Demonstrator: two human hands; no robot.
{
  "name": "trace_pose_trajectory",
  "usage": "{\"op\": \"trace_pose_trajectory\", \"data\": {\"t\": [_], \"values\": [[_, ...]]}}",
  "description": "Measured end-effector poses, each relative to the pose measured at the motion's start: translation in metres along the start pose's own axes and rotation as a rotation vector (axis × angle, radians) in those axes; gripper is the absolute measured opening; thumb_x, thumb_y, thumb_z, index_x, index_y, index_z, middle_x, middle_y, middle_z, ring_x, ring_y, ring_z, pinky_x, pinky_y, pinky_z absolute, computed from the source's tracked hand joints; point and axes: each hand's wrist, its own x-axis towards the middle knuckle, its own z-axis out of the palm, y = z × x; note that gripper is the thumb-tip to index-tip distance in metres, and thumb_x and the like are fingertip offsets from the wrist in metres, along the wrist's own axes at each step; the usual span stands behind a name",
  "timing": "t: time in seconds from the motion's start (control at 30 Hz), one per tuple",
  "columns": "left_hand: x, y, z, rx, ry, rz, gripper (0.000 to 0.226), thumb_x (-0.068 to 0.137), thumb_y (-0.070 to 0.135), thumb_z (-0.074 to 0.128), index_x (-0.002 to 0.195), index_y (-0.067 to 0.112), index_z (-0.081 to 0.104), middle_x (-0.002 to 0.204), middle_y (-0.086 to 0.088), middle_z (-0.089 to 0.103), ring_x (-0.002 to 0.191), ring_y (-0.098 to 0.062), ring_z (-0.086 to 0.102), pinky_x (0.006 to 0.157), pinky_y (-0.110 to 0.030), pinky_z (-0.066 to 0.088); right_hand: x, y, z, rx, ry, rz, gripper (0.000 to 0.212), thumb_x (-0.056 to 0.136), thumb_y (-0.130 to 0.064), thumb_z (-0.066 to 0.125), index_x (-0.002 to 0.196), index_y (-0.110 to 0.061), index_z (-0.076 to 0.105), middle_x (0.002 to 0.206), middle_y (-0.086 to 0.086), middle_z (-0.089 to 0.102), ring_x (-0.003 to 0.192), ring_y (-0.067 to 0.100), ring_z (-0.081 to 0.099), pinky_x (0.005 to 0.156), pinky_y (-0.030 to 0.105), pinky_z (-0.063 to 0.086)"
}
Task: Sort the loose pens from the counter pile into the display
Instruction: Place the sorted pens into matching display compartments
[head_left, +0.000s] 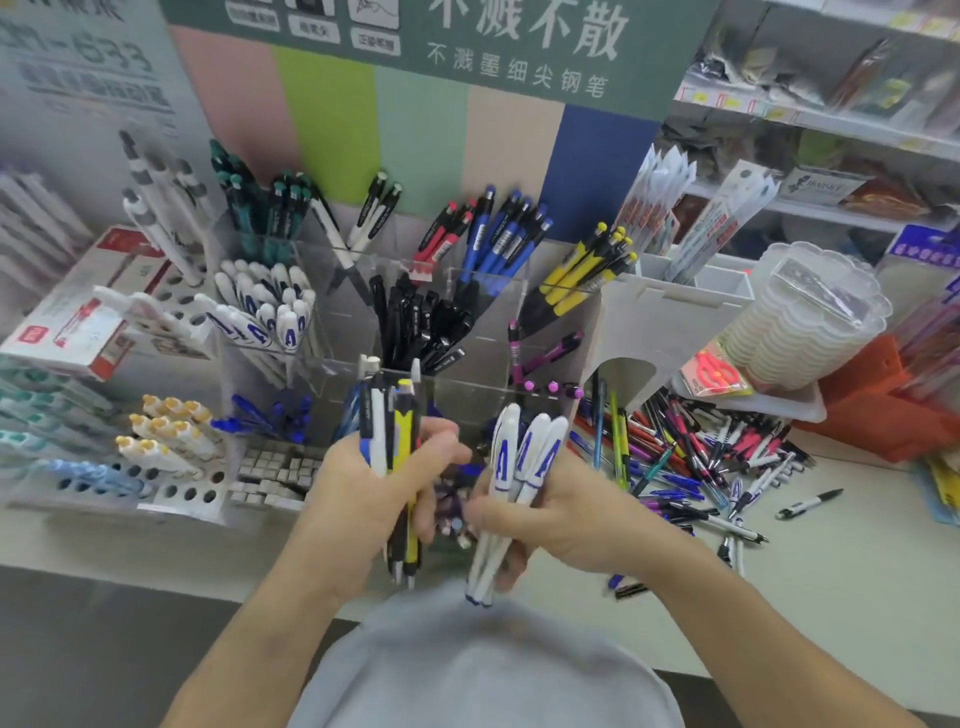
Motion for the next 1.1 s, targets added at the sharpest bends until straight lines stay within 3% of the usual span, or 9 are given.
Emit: {"op": "trace_pose_trajectory", "data": {"t": [0.07,0.17,0.33,0.47,0.67,0.8,0.9,1.0,1.1], "values": [[0.001,0.005,-0.016,-0.157,0.175,0.055,0.016,0.086,0.023,0.07,0.084,0.008,0.066,0.054,-0.009,0.054,0.04,-0.023,0.042,0.047,-0.031,0.044,0.015,-0.018,0.0,0.161,0.213,-0.135,0.015,0.097,-0.007,0.063,0.085,0.0,0.064,0.072,0.01,0.071,0.065,0.018,0.073,0.058,0.027,0.06],[0.001,0.012,-0.038,-0.299,0.282,0.081,0.012,0.081,0.021,0.067,0.083,0.011,0.061,0.064,-0.006,0.051,0.04,-0.019,0.041,0.042,-0.028,0.042,0.047,-0.053,0.013,0.314,0.465,-0.392,0.012,0.097,-0.004,0.064,0.085,-0.008,0.066,0.077,0.017,0.07,0.071,0.022,0.073,0.061,0.032,0.062],[-0.007,0.011,-0.049,-0.391,0.266,0.04,0.004,0.09,0.012,0.061,0.088,0.009,0.059,0.064,-0.004,0.046,0.041,-0.017,0.04,0.041,-0.029,0.041,0.121,-0.071,0.033,-0.106,0.695,-0.535,0.007,0.093,-0.011,0.069,0.087,-0.007,0.067,0.075,0.01,0.069,0.067,0.023,0.07,0.062,0.046,0.059],[-0.01,0.01,-0.051,-0.423,0.252,0.017,0.004,0.089,0.011,0.061,0.089,0.009,0.057,0.066,-0.006,0.045,0.043,-0.018,0.042,0.043,-0.03,0.044,0.151,-0.067,0.035,-0.578,0.665,-0.474,0.03,0.087,-0.015,0.068,0.063,-0.008,0.051,0.06,0.005,0.054,0.06,0.023,0.052,0.058,0.04,0.045],[-0.009,0.009,-0.049,-0.464,0.194,0.003,0.01,0.084,0.012,0.064,0.088,0.007,0.057,0.066,-0.008,0.044,0.043,-0.018,0.041,0.042,-0.029,0.044,0.154,-0.074,0.031,-0.772,0.553,-0.285,0.043,0.087,-0.034,0.072,0.058,-0.022,0.042,0.055,-0.004,0.049,0.053,0.015,0.048,0.048,0.03,0.032],[-0.008,0.008,-0.047,-0.466,0.14,-0.013,0.017,0.081,0.014,0.065,0.093,0.006,0.056,0.068,-0.009,0.045,0.045,-0.019,0.041,0.043,-0.03,0.044,0.154,-0.068,0.031,-0.717,0.644,-0.366,0.025,0.083,-0.034,0.08,0.086,-0.015,0.065,0.077,0.0,0.067,0.076,0.022,0.063,0.064,0.031,0.046],[-0.008,0.005,-0.046,-0.453,0.118,-0.013,0.021,0.08,0.014,0.066,0.096,0.004,0.057,0.069,-0.009,0.046,0.046,-0.02,0.04,0.044,-0.031,0.045,0.151,-0.065,0.031,-0.681,0.703,-0.423,0.046,0.079,-0.032,0.086,0.114,-0.011,0.063,0.101,0.003,0.07,0.094,0.022,0.063,0.082,0.032,0.049],[-0.009,0.004,-0.044,-0.441,0.086,-0.018,0.025,0.079,0.016,0.067,0.098,0.003,0.058,0.069,-0.009,0.047,0.046,-0.02,0.041,0.045,-0.031,0.045,0.144,-0.065,0.029,-0.603,0.719,-0.481,0.06,0.072,-0.033,0.091,0.118,-0.012,0.059,0.103,0.002,0.066,0.087,0.019,0.063,0.08,0.034,0.053],[-0.008,0.003,-0.042,-0.477,0.038,-0.033,0.03,0.085,0.015,0.074,0.107,0.004,0.058,0.07,-0.009,0.05,0.047,-0.02,0.043,0.046,-0.032,0.046,0.141,-0.065,0.027,-0.56,0.726,-0.504,0.052,0.076,-0.028,0.088,0.118,-0.012,0.061,0.105,0.0,0.063,0.072,0.013,0.067,0.077,0.038,0.057]]}}
